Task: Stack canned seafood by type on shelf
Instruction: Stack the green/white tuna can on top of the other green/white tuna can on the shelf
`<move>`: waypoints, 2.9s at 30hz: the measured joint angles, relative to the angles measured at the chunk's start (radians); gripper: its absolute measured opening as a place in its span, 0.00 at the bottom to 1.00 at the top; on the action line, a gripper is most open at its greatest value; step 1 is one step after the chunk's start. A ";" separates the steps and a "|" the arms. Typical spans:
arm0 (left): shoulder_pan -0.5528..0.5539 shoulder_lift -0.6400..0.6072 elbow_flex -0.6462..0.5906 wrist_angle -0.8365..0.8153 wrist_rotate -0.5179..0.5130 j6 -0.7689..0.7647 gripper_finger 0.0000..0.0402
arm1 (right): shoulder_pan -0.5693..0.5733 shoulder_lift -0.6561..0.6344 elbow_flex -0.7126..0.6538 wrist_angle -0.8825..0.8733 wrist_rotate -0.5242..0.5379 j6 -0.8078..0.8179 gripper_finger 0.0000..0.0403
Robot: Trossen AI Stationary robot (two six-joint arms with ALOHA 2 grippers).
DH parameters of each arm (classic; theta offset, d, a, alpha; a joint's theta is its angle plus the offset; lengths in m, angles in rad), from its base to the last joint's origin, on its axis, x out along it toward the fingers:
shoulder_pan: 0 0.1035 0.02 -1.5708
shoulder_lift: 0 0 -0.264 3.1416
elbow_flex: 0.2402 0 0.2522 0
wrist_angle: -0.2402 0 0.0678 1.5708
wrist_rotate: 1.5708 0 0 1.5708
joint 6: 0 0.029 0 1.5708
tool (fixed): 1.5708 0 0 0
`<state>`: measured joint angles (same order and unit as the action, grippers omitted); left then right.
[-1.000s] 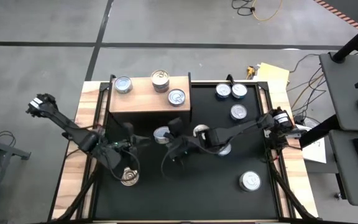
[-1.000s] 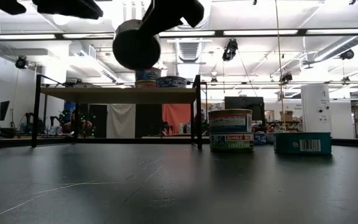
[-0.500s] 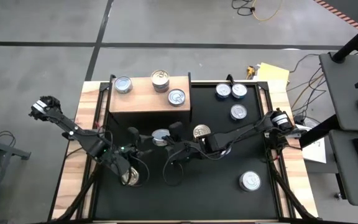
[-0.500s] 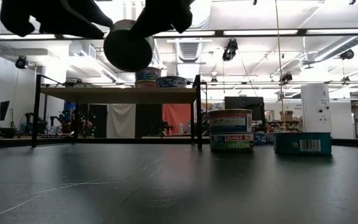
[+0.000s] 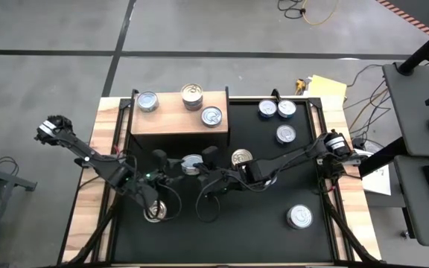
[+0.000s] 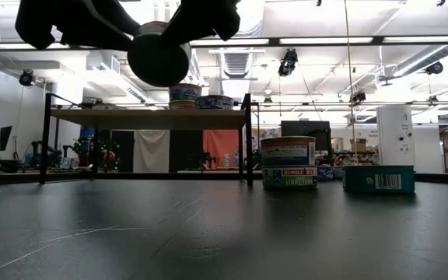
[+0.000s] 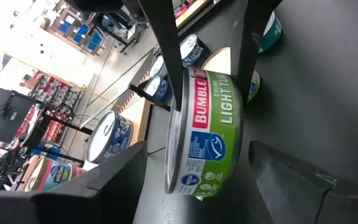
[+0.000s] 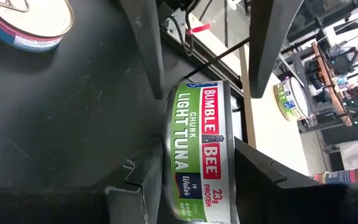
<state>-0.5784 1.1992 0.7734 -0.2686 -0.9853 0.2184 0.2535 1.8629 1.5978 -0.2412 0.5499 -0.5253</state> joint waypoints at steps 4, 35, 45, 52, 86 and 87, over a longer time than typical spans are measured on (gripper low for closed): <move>0.008 0.010 0.000 0.003 0.000 0.000 0.63 | 0.000 0.000 0.000 0.000 -0.001 -0.005 0.34; 0.038 0.026 0.000 0.022 0.026 0.028 0.32 | -0.005 0.001 0.002 0.015 -0.067 -0.006 0.39; 0.040 0.001 0.000 0.007 -0.016 0.112 0.32 | -0.005 -0.024 0.002 -0.004 -0.076 0.049 0.54; 0.055 -0.099 0.000 -0.104 -0.103 0.117 0.32 | -0.028 -0.122 0.002 -0.125 -0.091 0.119 0.60; 0.705 -0.364 0.000 -0.563 -0.115 0.211 0.32 | -0.342 -0.291 0.000 -0.306 -0.424 0.128 0.58; 0.717 -0.357 0.000 -0.562 -0.112 0.218 0.32 | -0.343 -0.291 0.000 -0.305 -0.424 0.121 0.58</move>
<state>0.1389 0.8423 0.7734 -0.8310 -1.0978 0.4362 -0.0897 1.5723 1.5982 -0.5462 0.1262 -0.4048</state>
